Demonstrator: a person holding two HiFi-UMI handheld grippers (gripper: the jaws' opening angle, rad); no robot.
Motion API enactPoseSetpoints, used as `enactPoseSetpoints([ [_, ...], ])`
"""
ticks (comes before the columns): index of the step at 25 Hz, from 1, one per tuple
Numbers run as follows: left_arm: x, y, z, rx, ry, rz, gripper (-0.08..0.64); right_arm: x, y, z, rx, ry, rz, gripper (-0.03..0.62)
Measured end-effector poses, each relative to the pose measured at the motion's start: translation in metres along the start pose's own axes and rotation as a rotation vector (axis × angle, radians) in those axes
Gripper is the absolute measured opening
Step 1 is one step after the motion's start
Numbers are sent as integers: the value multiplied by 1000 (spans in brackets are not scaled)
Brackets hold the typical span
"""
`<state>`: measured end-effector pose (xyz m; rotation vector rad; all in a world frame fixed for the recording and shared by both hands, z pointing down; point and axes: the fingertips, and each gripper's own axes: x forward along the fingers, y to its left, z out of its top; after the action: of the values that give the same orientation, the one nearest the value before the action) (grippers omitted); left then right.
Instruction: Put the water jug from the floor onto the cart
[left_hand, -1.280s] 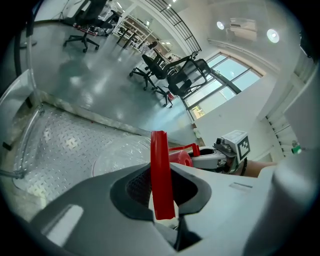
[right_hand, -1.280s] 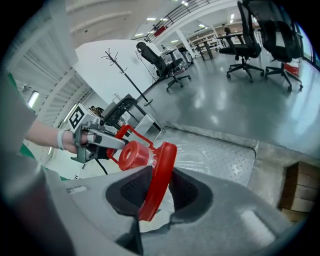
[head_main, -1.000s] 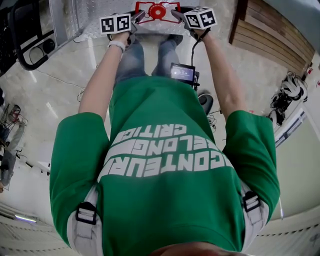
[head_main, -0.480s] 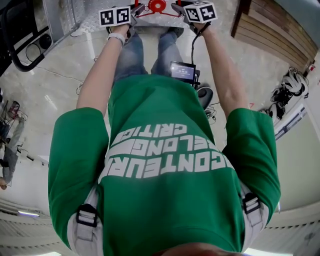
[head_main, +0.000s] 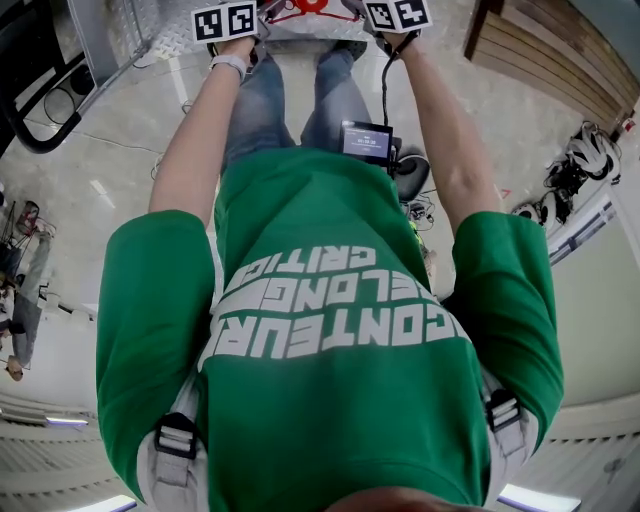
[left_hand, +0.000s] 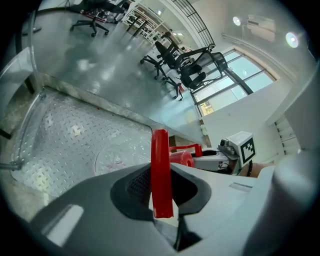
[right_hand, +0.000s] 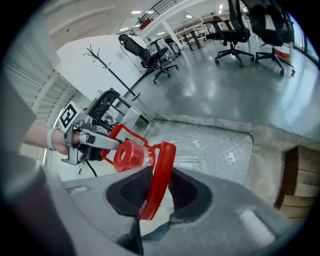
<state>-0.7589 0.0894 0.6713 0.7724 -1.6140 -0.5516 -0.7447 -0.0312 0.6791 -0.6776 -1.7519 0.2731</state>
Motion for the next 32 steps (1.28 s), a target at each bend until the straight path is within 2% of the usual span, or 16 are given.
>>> enactPoseSetpoints([
  [7,-4,9,4,22,13,-4,74,4,-3,0,17,-5,-6,87],
  [19,-5,9,3,15,18,6,68,5,-4,2,24,-5,-36,100],
  [24,-5,5,3,48,24,18,115,-2,-8,3,19,-6,-60,117],
  [32,-22,10,28,89,-96,58,137,-22,-15,5,23,-38,-85,118],
])
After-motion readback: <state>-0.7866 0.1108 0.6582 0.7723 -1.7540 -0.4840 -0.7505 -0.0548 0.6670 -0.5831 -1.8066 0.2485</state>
